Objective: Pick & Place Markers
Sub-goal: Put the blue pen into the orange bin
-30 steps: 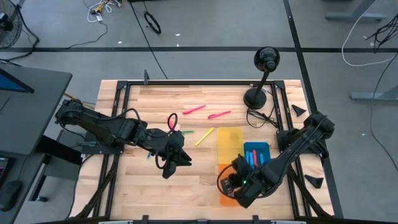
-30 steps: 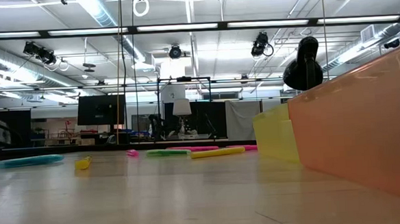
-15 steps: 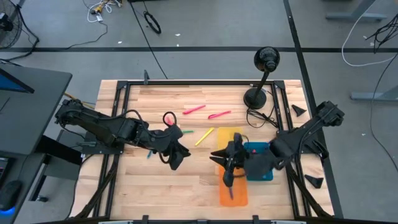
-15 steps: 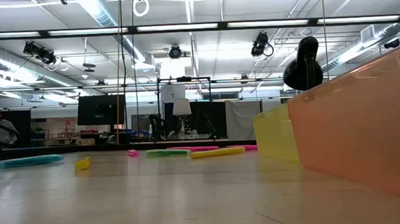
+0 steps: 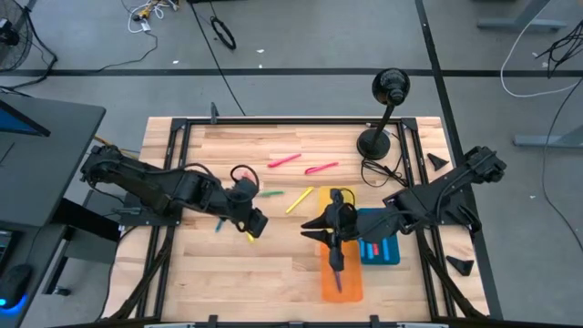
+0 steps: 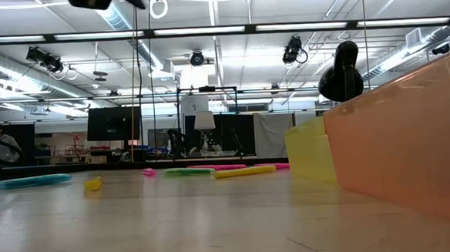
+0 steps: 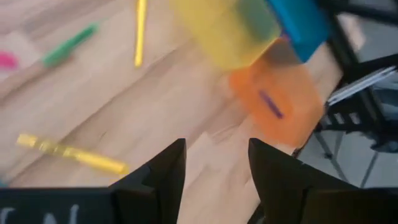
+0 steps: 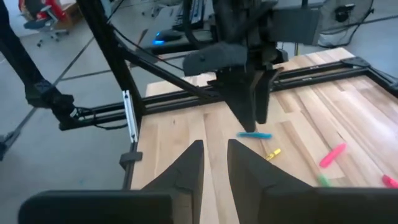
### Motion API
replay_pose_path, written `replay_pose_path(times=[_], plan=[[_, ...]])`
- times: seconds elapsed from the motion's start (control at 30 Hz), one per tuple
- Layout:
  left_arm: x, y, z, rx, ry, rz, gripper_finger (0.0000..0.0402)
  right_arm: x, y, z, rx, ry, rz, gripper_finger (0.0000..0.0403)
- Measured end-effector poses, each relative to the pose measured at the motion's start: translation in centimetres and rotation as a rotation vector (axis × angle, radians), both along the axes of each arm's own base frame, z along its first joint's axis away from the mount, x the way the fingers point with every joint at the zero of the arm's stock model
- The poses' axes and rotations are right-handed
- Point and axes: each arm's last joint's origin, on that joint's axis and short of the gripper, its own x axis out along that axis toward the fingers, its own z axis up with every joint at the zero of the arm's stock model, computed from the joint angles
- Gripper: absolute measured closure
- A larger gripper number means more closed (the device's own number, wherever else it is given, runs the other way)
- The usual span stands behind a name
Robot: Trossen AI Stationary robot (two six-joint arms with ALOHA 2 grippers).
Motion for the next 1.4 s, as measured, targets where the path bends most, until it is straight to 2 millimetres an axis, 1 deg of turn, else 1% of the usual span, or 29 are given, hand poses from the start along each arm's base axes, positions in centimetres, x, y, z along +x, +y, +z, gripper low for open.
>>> replay_pose_path(times=[0.2,0.37,0.7,0.83,0.93,1.17,1.3,1.4], plan=[[-2.0,-0.2,-1.4,0.010,0.226,0.046,0.0216,0.0,0.0,0.0,-0.029,-0.003,0.026,0.0332],[-3.2,0.0,-2.2,0.034,0.351,0.080,0.0218,0.2,-0.2,0.1,-0.014,-0.007,0.025,0.0332],[-5.1,1.0,-2.6,0.105,0.548,0.175,0.0218,0.5,-0.6,0.4,0.011,-0.035,0.008,0.0332],[-5.4,1.2,-2.8,0.142,0.563,0.205,0.0218,0.5,-0.5,0.5,0.015,-0.044,0.008,0.0332],[-5.6,1.3,-4.3,0.145,0.596,0.210,0.0218,0.5,-0.5,0.5,0.018,-0.051,0.008,0.0332],[-6.3,1.2,-9.3,0.069,0.663,0.208,0.0218,0.6,-0.6,0.7,0.024,-0.064,0.004,0.0332],[-6.1,1.1,-11.9,0.037,0.612,0.203,0.0218,0.7,-0.7,0.7,0.025,-0.065,-0.001,0.0332],[-6.3,1.2,-13.5,0.017,0.610,0.197,0.0218,0.8,-0.9,0.7,0.025,-0.066,-0.008,0.0332]])
